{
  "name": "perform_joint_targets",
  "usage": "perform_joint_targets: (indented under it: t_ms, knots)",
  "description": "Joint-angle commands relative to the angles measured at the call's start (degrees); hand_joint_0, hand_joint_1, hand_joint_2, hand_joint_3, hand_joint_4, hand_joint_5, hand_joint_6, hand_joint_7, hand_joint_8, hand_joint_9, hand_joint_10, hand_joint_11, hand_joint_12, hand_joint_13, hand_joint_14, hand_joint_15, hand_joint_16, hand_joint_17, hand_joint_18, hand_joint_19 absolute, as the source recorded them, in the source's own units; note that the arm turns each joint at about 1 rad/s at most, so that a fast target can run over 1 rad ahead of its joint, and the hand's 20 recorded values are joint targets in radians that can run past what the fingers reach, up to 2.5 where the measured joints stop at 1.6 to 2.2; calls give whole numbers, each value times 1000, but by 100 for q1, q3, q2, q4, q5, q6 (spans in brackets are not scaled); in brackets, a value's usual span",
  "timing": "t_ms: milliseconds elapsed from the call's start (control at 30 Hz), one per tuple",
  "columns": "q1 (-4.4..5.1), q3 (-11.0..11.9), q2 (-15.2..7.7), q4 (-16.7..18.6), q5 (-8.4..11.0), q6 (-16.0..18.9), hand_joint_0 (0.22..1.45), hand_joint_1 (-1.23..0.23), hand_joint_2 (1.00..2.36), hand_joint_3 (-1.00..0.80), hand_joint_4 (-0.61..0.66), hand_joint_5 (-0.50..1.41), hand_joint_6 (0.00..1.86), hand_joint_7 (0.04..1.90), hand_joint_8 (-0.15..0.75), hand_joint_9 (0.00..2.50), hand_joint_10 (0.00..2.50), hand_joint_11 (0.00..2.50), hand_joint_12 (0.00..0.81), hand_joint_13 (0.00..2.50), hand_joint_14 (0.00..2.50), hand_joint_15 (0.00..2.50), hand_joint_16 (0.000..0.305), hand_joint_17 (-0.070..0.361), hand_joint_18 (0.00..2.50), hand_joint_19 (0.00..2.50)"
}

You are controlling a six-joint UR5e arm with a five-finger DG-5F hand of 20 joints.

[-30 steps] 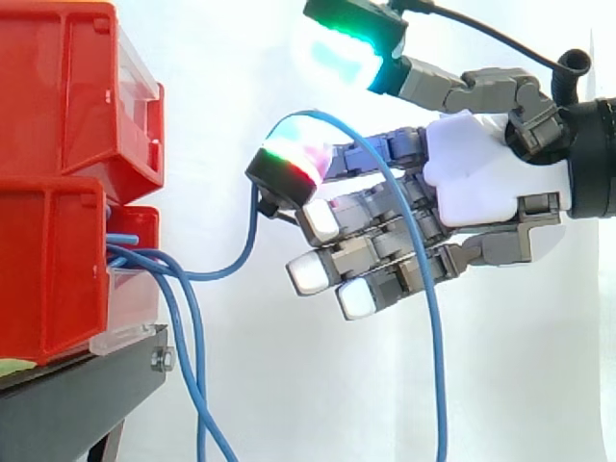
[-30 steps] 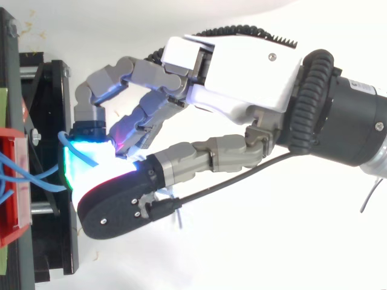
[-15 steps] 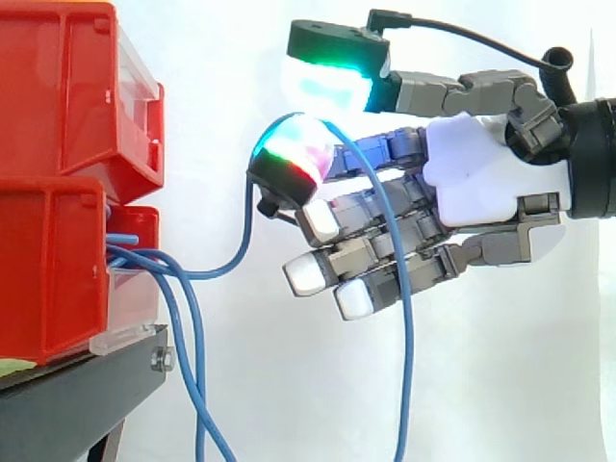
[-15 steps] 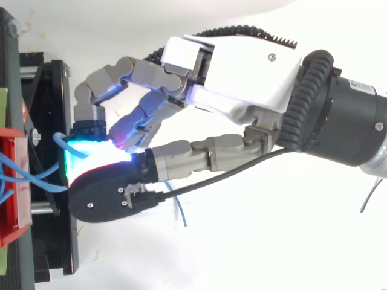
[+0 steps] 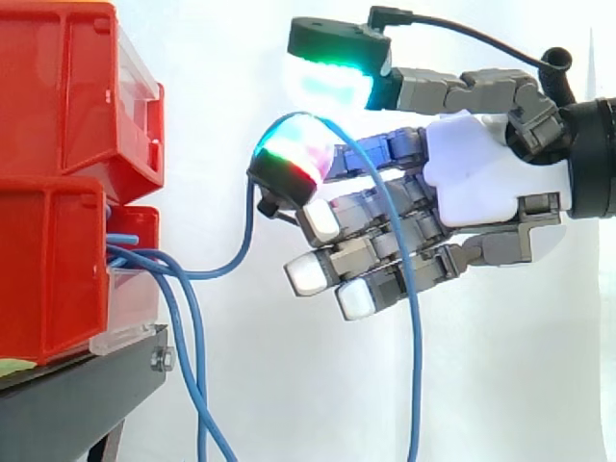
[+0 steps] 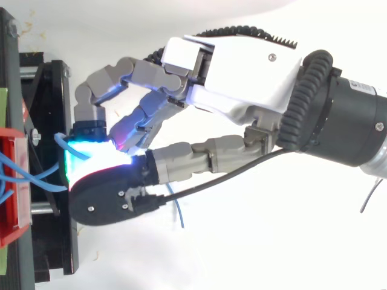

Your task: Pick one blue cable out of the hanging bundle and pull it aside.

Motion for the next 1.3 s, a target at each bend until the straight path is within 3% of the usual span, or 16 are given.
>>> perform_joint_targets:
  t_ms: [0,267,433,667,733,867,1067,1267]
  knots:
    - [0,0,0,-10,0,8,450,-592,1002,-458,81,-134,906,1075,327,943,21,758,433,784,18,572,57,129,739,579]
    - [0,0,0,-291,-26,17,450,-483,1000,-500,95,-134,899,1061,333,932,22,759,440,767,18,570,58,130,718,591]
    - [0,0,0,-291,-17,17,523,-561,1015,-260,86,-133,895,1109,311,924,23,760,406,749,20,577,51,115,669,615]
    - [9,0,0,-291,-17,17,539,-639,1005,-16,78,-118,919,1094,369,982,16,753,474,830,17,551,65,147,816,527]
    - [9,0,0,-291,-9,17,543,-656,1000,27,51,-112,924,1096,375,991,16,744,482,842,18,554,66,149,838,519]
    - [9,0,0,-291,-9,17,520,-686,1152,29,-6,-106,923,1120,378,995,18,734,483,855,18,552,67,151,858,509]
    - [9,0,9,-300,0,34,602,-779,1000,120,-150,-108,925,1226,343,981,20,734,453,834,18,552,61,138,821,510]
    - [9,0,0,-291,9,8,661,-826,1001,183,-312,-109,936,1365,297,987,20,722,411,831,18,553,55,124,791,527]
